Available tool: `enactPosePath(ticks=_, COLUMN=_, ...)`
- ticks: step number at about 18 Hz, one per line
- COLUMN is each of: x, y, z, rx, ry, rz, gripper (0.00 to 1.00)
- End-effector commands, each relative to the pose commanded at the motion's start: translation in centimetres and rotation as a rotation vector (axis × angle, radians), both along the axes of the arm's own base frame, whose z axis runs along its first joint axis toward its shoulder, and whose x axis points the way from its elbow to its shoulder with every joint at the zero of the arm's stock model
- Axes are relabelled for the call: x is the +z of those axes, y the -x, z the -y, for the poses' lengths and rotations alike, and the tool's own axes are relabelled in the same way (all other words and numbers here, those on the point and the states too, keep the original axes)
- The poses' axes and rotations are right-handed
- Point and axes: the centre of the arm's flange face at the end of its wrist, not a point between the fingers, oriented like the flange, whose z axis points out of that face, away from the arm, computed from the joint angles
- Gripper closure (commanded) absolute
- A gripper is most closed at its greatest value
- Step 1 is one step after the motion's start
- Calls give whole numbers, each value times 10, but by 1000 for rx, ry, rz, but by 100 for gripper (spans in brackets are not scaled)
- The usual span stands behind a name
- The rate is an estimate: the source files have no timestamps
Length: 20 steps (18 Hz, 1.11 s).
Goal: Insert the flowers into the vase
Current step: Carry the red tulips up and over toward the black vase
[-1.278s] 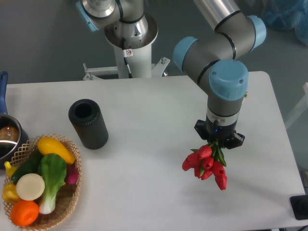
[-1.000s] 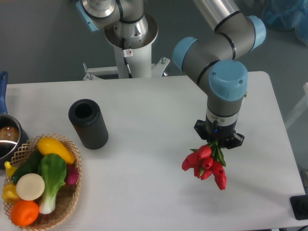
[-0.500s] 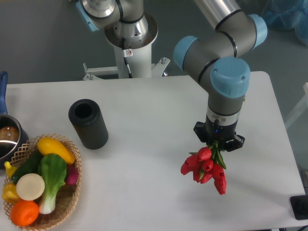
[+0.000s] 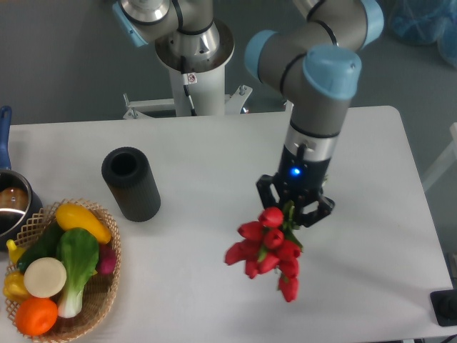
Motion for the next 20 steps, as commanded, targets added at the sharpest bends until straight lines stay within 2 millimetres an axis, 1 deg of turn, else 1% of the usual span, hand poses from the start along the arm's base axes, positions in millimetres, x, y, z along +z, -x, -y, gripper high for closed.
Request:
enactPosePath(ticks=1, x=4, y=-8, z=1, rx=-18, ry=-49, rz=33, gripper=100)
enactPosePath(ticks=3, x=6, y=-22, z=7, rx=-50, ry=-131, rz=93, gripper=100)
enactPosePath(ticks=4, x=3, y=-26, z=10, rx=-61, ry=-157, rz=120, gripper=100)
enactPosePath(ticks=6, x=7, y=-31, z=12, rx=-68, ry=-190, rz=136, gripper=100)
enactPosePath(ticks=8, x=21, y=-36, z=13, rx=-77, ry=-219, rz=132, gripper=100)
enactPosePath(ticks=10, x=25, y=-37, z=15, rx=-78, ry=-235, rz=138, gripper=100)
enactPosePath(ticks=11, x=30, y=-41, z=17, rx=-79, ry=-240, rz=132, gripper=100)
enactPosePath(ticks=14, x=36, y=-47, z=18, rx=-88, ry=-281, rz=160, gripper=100)
enactPosePath(ticks=16, x=38, y=-57, z=20, rx=-117, ry=-344, rz=208, gripper=100)
enactPosePath(ticks=20, x=44, y=-80, z=32, rx=-163, ry=-478, rz=307, gripper=100)
